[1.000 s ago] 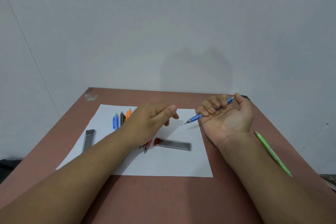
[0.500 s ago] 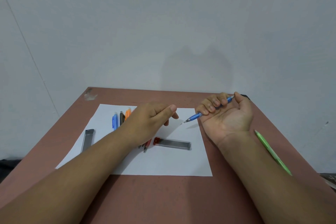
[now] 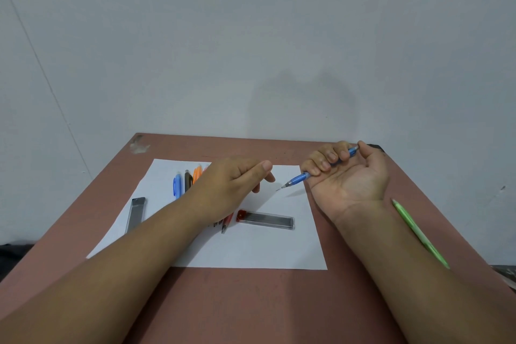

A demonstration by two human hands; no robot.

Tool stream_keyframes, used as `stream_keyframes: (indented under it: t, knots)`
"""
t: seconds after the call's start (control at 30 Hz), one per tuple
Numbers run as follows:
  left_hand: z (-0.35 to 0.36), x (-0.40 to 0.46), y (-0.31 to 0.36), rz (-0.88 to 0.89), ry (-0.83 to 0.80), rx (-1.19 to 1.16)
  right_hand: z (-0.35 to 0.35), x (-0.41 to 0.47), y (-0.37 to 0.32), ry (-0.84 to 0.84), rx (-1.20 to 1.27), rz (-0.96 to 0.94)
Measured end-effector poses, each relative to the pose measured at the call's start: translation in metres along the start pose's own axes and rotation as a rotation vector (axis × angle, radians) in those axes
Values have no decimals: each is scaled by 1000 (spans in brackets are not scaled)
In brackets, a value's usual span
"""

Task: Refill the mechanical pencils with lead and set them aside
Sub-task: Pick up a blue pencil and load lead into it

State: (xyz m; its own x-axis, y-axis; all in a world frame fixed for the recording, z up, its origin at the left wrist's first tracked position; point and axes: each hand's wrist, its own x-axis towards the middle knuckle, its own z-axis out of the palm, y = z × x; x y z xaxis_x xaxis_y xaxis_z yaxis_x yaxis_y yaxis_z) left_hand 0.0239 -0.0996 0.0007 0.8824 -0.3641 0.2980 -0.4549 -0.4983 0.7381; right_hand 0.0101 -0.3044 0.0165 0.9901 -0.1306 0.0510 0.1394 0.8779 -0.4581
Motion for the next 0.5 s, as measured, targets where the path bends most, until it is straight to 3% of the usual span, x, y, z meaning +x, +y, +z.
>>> stream_keyframes:
  t: [0.5]
  knots:
    - [-1,-1,2,-4,-9,-2,0,0,-1,2,28,13]
